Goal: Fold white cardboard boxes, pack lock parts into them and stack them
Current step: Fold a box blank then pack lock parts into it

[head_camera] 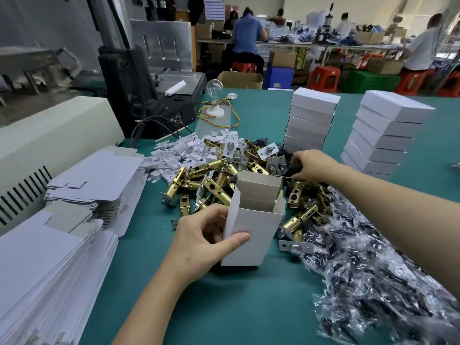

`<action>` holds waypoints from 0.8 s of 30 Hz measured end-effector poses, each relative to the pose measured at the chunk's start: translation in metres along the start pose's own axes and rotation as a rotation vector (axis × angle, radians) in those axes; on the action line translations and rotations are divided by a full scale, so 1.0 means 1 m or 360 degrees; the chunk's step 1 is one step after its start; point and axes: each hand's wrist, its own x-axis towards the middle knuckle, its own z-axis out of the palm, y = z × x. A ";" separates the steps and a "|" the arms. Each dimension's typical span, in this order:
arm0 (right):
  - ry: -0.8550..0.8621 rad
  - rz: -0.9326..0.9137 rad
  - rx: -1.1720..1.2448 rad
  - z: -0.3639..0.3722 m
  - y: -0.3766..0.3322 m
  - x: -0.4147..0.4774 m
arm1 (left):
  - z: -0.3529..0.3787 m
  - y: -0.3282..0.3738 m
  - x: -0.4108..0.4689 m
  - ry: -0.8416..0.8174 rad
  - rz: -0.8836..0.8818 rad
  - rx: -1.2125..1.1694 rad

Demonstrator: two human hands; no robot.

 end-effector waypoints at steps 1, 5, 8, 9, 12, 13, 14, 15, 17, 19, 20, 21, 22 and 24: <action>0.0005 0.0026 0.0000 0.001 -0.001 0.000 | 0.000 0.000 0.000 0.0000 0.0000 0.0004; -0.0022 0.0152 0.0024 0.002 0.000 0.002 | 0.000 0.001 0.000 -0.0006 -0.0006 0.0004; -0.0033 0.0191 0.0038 0.001 0.001 0.001 | 0.000 0.003 -0.001 -0.0001 -0.0008 0.0006; -0.0021 0.0199 0.0016 0.000 0.000 0.000 | 0.000 0.002 -0.001 0.0001 -0.0010 0.0003; 0.0038 0.0226 -0.0026 0.003 -0.001 -0.003 | 0.000 0.003 -0.001 0.0002 -0.0020 0.0015; 0.0059 0.0235 -0.0012 0.005 -0.001 -0.004 | 0.000 0.003 -0.001 0.0002 -0.0023 0.0020; 0.0075 0.0241 0.0011 0.007 0.000 -0.004 | 0.000 0.003 -0.001 0.0002 -0.0022 0.0019; 0.0083 0.0242 0.0036 0.008 0.000 -0.004 | 0.000 0.004 -0.001 0.0002 -0.0021 0.0014; 0.0096 0.0241 0.0072 0.009 0.001 -0.004 | 0.000 0.004 -0.001 0.0007 -0.0016 0.0009; 0.0138 0.0237 0.0063 0.008 0.003 -0.005 | 0.000 0.003 -0.001 0.0008 -0.0018 0.0014; 0.0174 0.0224 0.0033 0.008 0.003 -0.007 | 0.000 0.003 -0.002 0.0008 -0.0020 0.0016; 0.0219 0.0204 -0.0016 0.007 0.003 -0.009 | 0.000 0.003 -0.002 0.0010 -0.0021 0.0017; 0.0270 0.0180 -0.0076 0.006 0.004 -0.011 | 0.000 0.002 -0.001 0.0014 -0.0021 0.0018; 0.0368 0.0145 -0.0161 0.002 0.005 -0.015 | 0.000 0.002 -0.001 0.0019 -0.0024 0.0022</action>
